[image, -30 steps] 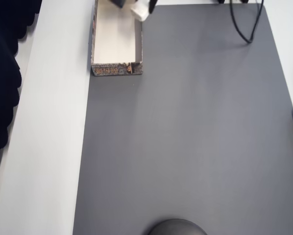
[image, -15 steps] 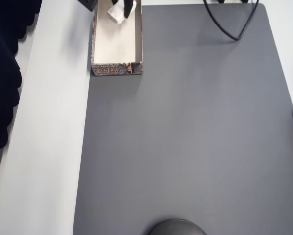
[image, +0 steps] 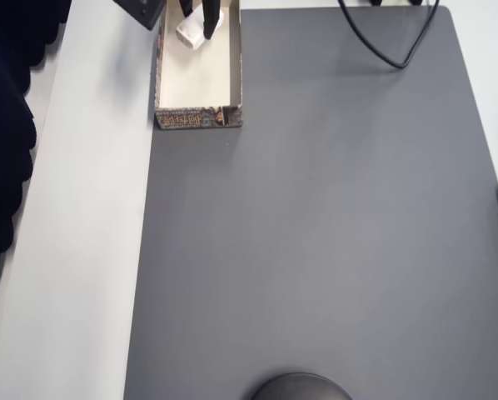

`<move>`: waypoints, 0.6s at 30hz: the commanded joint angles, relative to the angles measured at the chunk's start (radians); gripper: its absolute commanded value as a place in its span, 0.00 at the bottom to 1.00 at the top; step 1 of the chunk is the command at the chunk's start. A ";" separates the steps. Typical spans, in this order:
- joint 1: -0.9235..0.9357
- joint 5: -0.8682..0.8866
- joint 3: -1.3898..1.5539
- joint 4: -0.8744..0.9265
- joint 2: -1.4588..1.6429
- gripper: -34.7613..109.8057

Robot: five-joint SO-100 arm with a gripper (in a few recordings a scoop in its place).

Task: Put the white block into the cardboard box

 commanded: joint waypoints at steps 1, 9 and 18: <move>-0.023 0.229 -0.072 0.012 0.028 0.23; -0.031 0.552 -0.066 0.008 0.038 0.23; -0.034 0.658 -0.077 0.009 0.035 0.23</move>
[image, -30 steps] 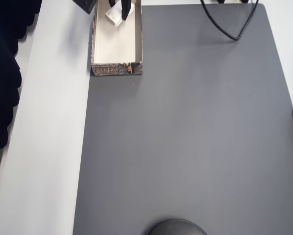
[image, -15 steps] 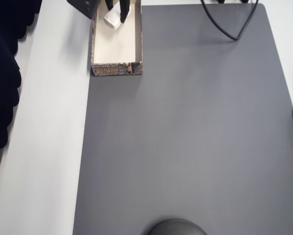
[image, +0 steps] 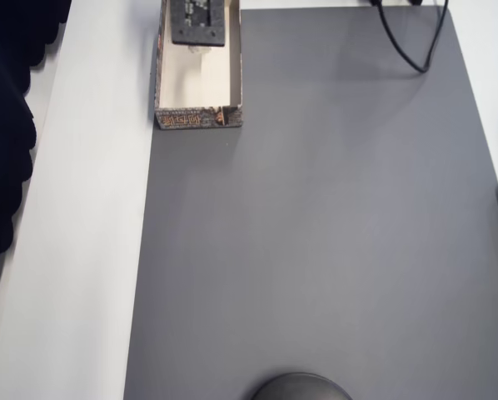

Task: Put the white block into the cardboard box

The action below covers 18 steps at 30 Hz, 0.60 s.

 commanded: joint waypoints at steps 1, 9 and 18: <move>-0.018 0.035 -0.083 0.009 0.031 0.23; -0.034 0.084 -0.115 0.008 0.005 0.23; -0.052 0.077 -0.156 0.002 -0.063 0.23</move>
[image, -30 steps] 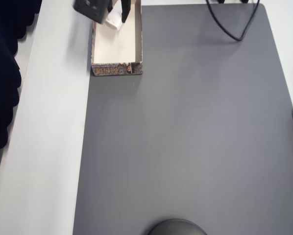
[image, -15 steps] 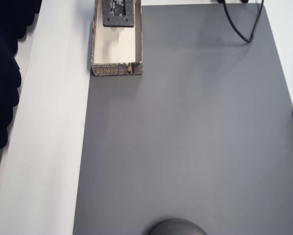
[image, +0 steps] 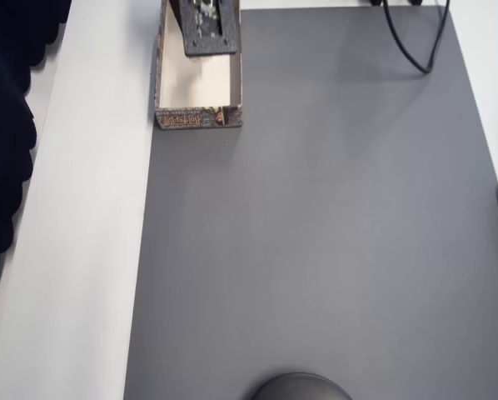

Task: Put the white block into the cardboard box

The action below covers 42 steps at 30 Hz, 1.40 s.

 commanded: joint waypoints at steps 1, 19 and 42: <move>-0.025 -0.003 -0.087 0.002 -0.003 0.23; -0.032 -0.009 -0.176 -0.012 -0.117 0.26; -0.032 -0.029 -0.192 -0.064 -0.106 0.45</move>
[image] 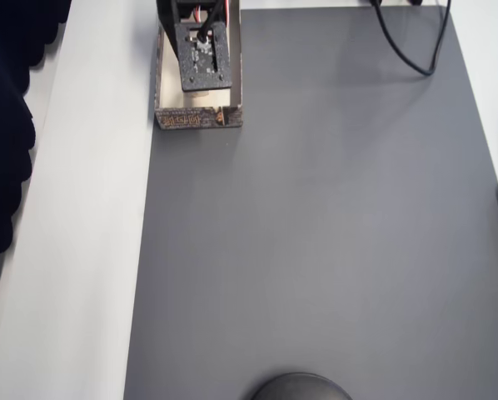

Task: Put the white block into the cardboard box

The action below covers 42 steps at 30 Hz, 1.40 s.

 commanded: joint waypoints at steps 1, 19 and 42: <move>-0.014 -0.012 -0.072 -0.012 0.041 0.45; -0.044 -0.101 0.146 0.014 0.399 0.41; -0.540 -0.969 1.218 -0.063 1.224 0.23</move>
